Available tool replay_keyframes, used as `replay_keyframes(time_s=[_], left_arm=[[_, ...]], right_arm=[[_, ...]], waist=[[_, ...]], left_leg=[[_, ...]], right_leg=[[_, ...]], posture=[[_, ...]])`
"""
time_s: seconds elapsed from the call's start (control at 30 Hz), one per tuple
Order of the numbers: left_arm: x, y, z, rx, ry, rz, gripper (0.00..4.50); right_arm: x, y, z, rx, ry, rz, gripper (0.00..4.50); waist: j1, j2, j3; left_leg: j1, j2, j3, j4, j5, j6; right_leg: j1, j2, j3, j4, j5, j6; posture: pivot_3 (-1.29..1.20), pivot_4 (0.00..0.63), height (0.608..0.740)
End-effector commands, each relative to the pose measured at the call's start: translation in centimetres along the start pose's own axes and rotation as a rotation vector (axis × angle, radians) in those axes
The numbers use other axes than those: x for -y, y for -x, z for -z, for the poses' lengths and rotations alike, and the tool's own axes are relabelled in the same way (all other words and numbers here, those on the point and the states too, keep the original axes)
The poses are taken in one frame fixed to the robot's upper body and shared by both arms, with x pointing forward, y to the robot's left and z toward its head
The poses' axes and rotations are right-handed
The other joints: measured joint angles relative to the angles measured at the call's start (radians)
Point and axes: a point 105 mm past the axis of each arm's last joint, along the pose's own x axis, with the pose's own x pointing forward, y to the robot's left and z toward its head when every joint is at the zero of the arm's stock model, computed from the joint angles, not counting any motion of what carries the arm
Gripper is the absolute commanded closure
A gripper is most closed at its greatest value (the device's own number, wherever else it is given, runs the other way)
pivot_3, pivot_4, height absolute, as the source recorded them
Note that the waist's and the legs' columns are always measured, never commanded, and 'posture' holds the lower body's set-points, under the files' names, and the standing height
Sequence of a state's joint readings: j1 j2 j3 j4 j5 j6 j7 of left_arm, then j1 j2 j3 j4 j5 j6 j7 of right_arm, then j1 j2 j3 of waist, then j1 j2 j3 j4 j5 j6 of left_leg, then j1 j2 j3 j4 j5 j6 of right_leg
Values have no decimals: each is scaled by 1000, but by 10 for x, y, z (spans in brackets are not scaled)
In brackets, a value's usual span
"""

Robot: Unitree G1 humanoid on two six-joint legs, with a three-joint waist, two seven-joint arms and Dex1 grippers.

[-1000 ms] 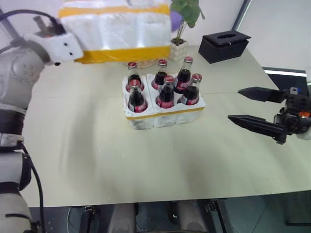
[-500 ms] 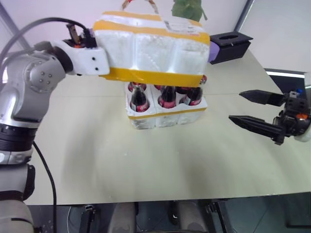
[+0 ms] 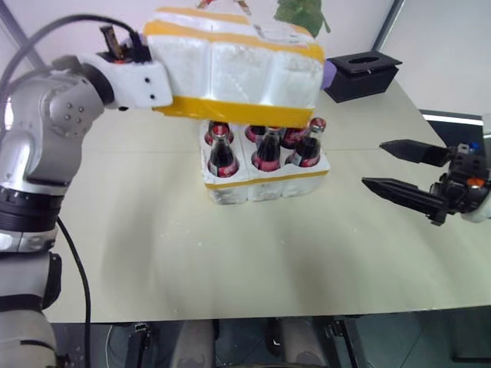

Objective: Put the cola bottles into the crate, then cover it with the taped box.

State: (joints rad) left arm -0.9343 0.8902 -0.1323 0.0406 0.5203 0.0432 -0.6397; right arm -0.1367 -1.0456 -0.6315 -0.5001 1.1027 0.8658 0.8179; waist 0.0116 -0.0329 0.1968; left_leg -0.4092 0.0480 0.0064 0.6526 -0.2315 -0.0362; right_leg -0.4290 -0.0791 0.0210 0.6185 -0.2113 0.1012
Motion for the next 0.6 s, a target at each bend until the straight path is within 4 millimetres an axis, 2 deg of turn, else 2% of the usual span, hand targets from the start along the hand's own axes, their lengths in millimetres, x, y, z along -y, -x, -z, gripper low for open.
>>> replay_keyframes(time_s=[0.03, 0.17, 0.37, 0.6], left_arm=[[-25, 3, -7, 24, 39, -92, 3987], [-18, -1, -19, 66, 56, -72, 3987], [7, -2, -51, 168, 63, 8, 3987], [27, 1, -60, 188, -58, 48, 3987]], right_arm=[[-1, 0, -9, 26, 50, 5, 0], [0, 0, -11, 25, 53, 9, 0], [-2, 0, -10, 15, 64, 11, 0], [-4, -2, -10, 13, 60, 10, 0]], waist=[[1, 0, 0], [0, 0, 0], [-1, 0, 0], [-2, 0, 0]], left_leg=[[0, 0, 0, 0, 0, 0], [0, 0, 0, 0, 0, 0], [0, 0, 0, 0, 0, 0], [0, 0, 0, 0, 0, 0]], right_leg=[[0, 0, 0, 0, 0, 0], [0, 0, 0, 0, 0, 0], [0, 0, 0, 0, 0, 0], [0, 1, 0, 0, 0, 0]], posture=[[0, 150, 740], [0, 150, 740], [0, 150, 740], [0, 150, 740]])
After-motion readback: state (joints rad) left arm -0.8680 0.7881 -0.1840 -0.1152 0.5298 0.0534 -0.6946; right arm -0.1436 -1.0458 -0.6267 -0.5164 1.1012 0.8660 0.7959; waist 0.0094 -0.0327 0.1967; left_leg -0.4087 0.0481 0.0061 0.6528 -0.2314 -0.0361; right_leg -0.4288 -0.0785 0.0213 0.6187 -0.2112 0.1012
